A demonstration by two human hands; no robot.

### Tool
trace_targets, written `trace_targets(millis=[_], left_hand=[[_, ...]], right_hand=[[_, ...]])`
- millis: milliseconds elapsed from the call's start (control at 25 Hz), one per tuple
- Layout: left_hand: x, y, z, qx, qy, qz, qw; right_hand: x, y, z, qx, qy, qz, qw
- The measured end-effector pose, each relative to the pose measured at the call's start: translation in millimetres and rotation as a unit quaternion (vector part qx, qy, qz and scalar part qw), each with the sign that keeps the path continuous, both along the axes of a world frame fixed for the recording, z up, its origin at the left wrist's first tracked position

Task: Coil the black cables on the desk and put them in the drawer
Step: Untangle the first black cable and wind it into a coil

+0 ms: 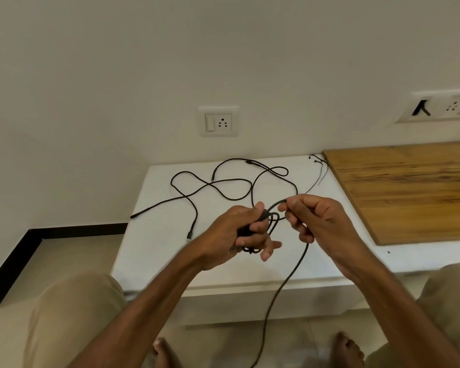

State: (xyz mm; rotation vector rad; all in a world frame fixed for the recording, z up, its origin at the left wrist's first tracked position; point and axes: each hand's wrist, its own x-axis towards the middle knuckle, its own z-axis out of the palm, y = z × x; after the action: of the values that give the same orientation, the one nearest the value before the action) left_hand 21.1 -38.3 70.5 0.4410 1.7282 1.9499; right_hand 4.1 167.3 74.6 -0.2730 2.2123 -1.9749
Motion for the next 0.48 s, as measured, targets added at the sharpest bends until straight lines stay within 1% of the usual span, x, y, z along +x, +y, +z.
trace_targets(millis=[120,240,360,400,480], left_hand=[[2,-1,4,0.064,-0.031,-0.01,0.997],[1,-5,9,0.132,-0.059,0.028,0.989],[-3,-13,15,0.228,-0.084,0.085,0.966],[-4,-15,17,0.248,-0.083,0.104,0.96],[-7,-20,18,0.255,-0.064,0.134,0.956]], right_hand=[[1,-8,-12,0.025,0.015,0.002,1.0],[2,-13,-26,0.061,0.023,0.04,0.997],[3,-13,-34,0.097,-0.024,0.097,0.99],[4,-13,-36,0.113,-0.04,0.118,0.986],[7,-16,-38,0.128,-0.068,0.165,0.976]])
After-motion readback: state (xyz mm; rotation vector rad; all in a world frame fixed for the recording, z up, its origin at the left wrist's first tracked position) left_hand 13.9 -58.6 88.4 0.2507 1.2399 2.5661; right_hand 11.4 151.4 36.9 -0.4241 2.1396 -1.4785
